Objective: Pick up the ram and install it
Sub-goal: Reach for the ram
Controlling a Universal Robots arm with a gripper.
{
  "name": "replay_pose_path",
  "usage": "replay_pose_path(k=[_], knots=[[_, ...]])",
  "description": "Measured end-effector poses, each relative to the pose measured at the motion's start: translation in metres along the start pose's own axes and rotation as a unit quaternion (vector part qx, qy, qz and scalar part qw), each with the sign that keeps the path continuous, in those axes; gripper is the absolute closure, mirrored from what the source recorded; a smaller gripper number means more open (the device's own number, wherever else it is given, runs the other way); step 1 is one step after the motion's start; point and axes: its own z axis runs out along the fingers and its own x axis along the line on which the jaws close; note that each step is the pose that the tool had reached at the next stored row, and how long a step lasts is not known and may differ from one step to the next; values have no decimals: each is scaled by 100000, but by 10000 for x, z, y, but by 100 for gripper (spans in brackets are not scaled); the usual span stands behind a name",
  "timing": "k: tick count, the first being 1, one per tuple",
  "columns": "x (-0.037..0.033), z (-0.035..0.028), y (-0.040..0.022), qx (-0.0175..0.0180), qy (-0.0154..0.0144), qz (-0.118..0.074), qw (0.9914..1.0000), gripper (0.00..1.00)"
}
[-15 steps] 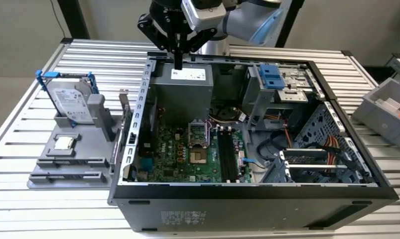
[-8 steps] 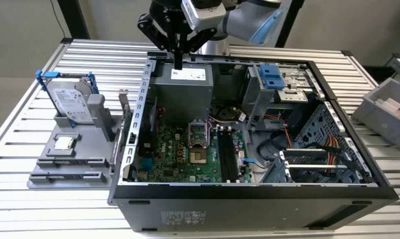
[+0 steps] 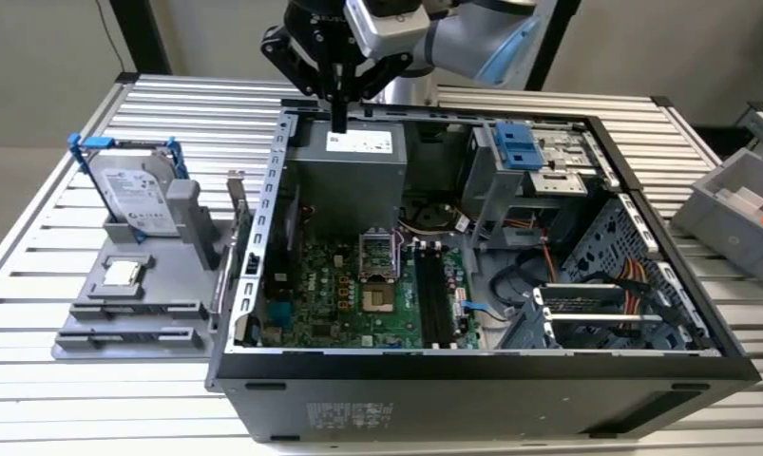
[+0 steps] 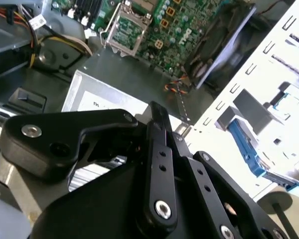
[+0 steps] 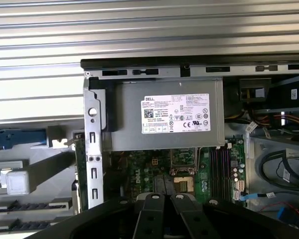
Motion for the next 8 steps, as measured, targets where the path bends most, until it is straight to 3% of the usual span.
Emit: replay_pose_path(k=[8], knots=[[42,0,-3,-7,-7,-2,100000,100]])
